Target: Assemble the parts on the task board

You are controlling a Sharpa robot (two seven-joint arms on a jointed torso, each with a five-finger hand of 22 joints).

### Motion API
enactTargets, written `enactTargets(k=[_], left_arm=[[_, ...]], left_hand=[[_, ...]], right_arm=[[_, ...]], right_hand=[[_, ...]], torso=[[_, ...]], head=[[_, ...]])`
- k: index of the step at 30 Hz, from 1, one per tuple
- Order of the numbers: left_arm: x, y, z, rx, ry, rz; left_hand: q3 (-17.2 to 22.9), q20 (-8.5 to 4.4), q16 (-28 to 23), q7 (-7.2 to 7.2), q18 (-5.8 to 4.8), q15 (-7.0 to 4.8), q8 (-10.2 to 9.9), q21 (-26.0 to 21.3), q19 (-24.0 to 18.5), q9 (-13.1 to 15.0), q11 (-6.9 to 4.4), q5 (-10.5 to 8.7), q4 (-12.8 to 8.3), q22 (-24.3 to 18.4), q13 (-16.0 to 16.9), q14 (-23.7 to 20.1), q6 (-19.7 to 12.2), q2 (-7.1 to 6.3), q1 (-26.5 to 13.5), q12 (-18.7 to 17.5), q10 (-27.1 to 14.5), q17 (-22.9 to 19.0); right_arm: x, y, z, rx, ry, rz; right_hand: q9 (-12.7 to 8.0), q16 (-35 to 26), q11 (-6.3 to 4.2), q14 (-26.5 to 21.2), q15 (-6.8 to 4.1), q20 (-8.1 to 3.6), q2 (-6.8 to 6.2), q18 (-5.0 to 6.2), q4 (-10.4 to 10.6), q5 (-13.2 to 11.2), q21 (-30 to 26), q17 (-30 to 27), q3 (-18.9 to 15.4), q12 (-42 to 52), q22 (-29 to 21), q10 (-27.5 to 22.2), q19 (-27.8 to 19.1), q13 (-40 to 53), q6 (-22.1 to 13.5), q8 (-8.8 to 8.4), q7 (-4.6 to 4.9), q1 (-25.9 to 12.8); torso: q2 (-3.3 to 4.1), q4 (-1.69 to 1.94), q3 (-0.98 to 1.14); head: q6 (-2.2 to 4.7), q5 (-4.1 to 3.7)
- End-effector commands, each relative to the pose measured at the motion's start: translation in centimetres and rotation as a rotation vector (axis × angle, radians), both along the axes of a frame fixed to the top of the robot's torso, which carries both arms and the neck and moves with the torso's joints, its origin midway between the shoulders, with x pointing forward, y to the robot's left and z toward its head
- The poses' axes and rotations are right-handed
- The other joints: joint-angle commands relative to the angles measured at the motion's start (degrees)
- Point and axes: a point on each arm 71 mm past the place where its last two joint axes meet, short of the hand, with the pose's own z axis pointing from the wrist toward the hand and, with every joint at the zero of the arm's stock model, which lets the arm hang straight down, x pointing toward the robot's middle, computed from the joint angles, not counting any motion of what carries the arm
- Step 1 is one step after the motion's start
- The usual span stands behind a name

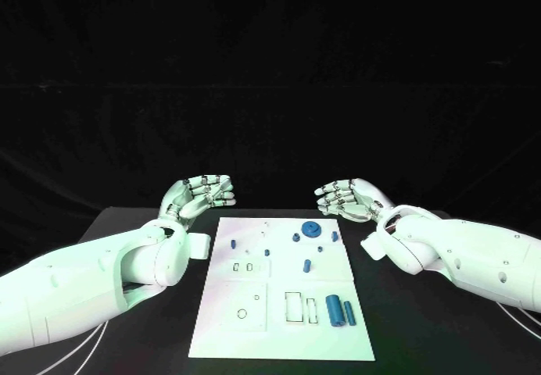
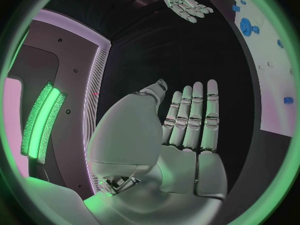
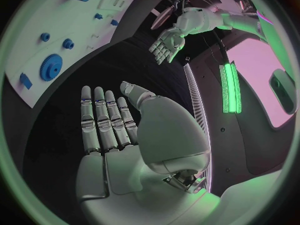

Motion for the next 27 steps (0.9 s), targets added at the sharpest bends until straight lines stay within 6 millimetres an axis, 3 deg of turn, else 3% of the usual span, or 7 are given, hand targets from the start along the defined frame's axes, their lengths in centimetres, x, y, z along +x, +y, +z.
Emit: enactTargets(k=[1, 4, 6, 8, 14, 20, 27], left_arm=[[-0.4, -0.7, 0.7, 0.016, -0.029, -0.084], [-0.9, -0.9, 1.1, 0.015, -0.034, -0.104], [-1.2, -1.0, 1.5, 0.011, -0.037, -0.118], [-1.4, -1.1, 1.8, 0.008, -0.040, -0.126], [-2.2, -1.2, 3.3, -0.004, -0.051, -0.154], [-2.8, -1.2, 4.4, -0.016, -0.060, -0.167], [-3.3, -1.3, 5.3, -0.026, -0.071, -0.180]], left_hand=[[0.66, -0.70, 0.48, 0.11, 0.39, -0.28, 0.19, 0.52, 1.31, -0.07, -0.16, -0.13, 0.20, 0.08, -0.49, 1.09, 0.66, -0.70, 0.48, -0.93, 1.02, 0.69], [1.07, -1.18, 1.01, 0.16, 0.39, -0.56, 0.07, 0.96, 2.34, -0.08, -0.21, -0.12, 0.46, 0.16, -0.75, 2.15, 0.90, -1.25, 0.48, -1.65, 1.73, 1.43], [1.04, -1.30, 1.09, 0.31, 0.36, -0.55, -0.17, 1.07, 2.63, -0.15, -0.12, -0.12, 0.65, 0.15, -0.85, 2.27, 0.70, -1.74, 0.25, -2.13, 1.75, 1.73], [1.01, -1.34, 1.09, 0.42, 0.34, -0.50, -0.28, 1.13, 2.77, -0.19, -0.04, -0.12, 0.77, 0.15, -0.88, 2.23, 0.60, -1.91, 0.11, -2.38, 1.72, 1.87], [0.60, -1.50, 1.54, 0.95, 0.25, -0.16, -0.98, 2.15, 3.99, -0.37, 0.42, -0.13, 1.40, 0.55, -0.86, 1.36, -0.16, -2.49, -0.79, -3.56, 1.27, 2.92], [0.48, -1.65, 2.34, 0.94, 0.24, -0.20, -1.15, 2.85, 4.54, -0.36, 0.42, -0.13, 1.56, 0.88, -0.80, 1.11, -0.22, -2.51, -0.98, -4.00, 1.33, 3.80], [0.30, -1.89, 3.46, 0.89, 0.21, -0.28, -1.40, 3.96, 5.22, -0.35, 0.41, -0.13, 1.70, 1.41, -0.76, 0.52, -0.34, -2.49, -1.10, -4.64, 1.31, 5.07]], right_arm=[[0.2, 0.5, 0.3, -0.221, -0.074, 0.056], [0.4, 0.8, 0.8, -0.316, -0.105, 0.074], [0.6, 1.1, 1.3, -0.396, -0.125, 0.089], [0.7, 1.5, 1.6, -0.456, -0.137, 0.102], [0.9, 2.9, 2.7, -0.664, -0.195, 0.142], [0.7, 4.1, 3.6, -0.803, -0.268, 0.157], [0.1, 5.6, 4.7, -0.889, -0.354, 0.174]], right_hand=[[0.33, 2.02, -2.47, 11.69, -3.38, -3.26, -2.67, 1.00, -1.84, 1.55, 6.07, 1.68, 4.11, -2.10, 2.96, 10.12, 8.12, 0.11, 7.99, 0.89, 1.12, -1.31], [0.54, 4.20, -3.70, 17.67, -5.41, -5.23, -3.41, 0.85, -2.37, 2.77, 11.91, 4.03, 3.00, -2.76, 6.45, 14.18, 11.26, 0.42, 10.30, 0.80, 0.20, -1.56], [0.50, 4.52, -3.79, 18.69, -5.53, -5.91, -3.67, 0.90, -2.39, 2.93, 13.54, 4.82, 2.79, -3.31, 7.54, 14.83, 11.27, 0.43, 10.53, 0.45, 0.16, -1.86], [1.00, 9.24, -5.26, 25.64, -7.67, -7.50, -4.20, 1.14, -2.62, 4.71, 19.07, 8.41, 1.72, -2.99, 10.68, 17.41, 15.56, 1.14, 11.72, 0.89, -0.92, -2.03], [1.88, 17.78, -6.79, 32.09, -9.27, -9.01, -4.83, 1.17, -2.04, 5.49, 25.07, 15.91, 2.29, -2.59, 14.32, 20.04, 19.64, 2.86, 12.18, 0.90, -1.90, -3.64], [2.46, 26.34, -6.55, 32.38, -9.00, -9.28, -5.98, 1.09, -0.99, 5.11, 27.53, 24.29, 3.94, -3.11, 16.20, 19.47, 20.58, 4.25, 11.08, 0.06, -1.96, -5.55], [3.15, 41.30, -6.38, 33.90, -8.81, -8.79, -7.65, -1.58, 0.65, 4.17, 41.22, 39.33, 6.55, -4.82, 34.74, 17.38, 27.65, 5.20, 8.89, -1.72, -1.99, -7.09]], torso=[[1.15, 0.14, -0.21], [1.88, 0.28, -0.29], [2.48, 0.45, -0.37], [2.86, 0.52, -0.41], [4.96, 0.90, -0.87], [6.39, 1.27, -1.12], [8.08, 1.62, -1.46]], head=[[0.07, -0.15], [0.17, -0.21], [0.24, -0.42], [0.21, -0.55], [0.42, -1.19], [0.67, -1.54], [1.07, -2.11]])
